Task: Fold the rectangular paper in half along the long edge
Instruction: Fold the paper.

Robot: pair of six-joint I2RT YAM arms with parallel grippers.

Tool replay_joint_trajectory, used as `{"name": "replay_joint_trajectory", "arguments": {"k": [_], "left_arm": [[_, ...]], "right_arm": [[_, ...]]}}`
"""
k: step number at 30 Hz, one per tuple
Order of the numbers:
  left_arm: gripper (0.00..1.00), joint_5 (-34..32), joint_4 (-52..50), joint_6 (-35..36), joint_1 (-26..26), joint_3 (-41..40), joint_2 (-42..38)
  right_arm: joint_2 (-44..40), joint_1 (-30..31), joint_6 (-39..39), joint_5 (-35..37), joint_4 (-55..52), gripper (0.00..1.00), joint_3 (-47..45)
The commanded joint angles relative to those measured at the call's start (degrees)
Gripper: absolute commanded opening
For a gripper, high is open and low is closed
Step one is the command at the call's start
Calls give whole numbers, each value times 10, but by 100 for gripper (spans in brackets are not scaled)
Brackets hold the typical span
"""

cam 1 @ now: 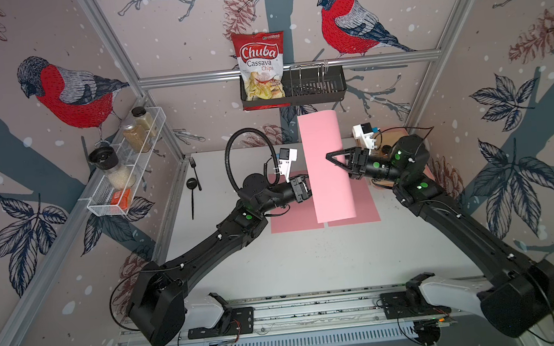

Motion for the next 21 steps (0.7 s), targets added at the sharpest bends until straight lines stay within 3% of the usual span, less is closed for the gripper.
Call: {"name": "replay_joint_trajectory", "arguments": {"k": [1, 21], "left_arm": [[0, -6, 1, 16, 0, -1, -7], [0, -9, 0, 14, -9, -5, -11]], "right_arm": [[-6, -2, -26, 16, -16, 56, 6], [-41, -4, -1, 57, 30, 55, -32]]}}
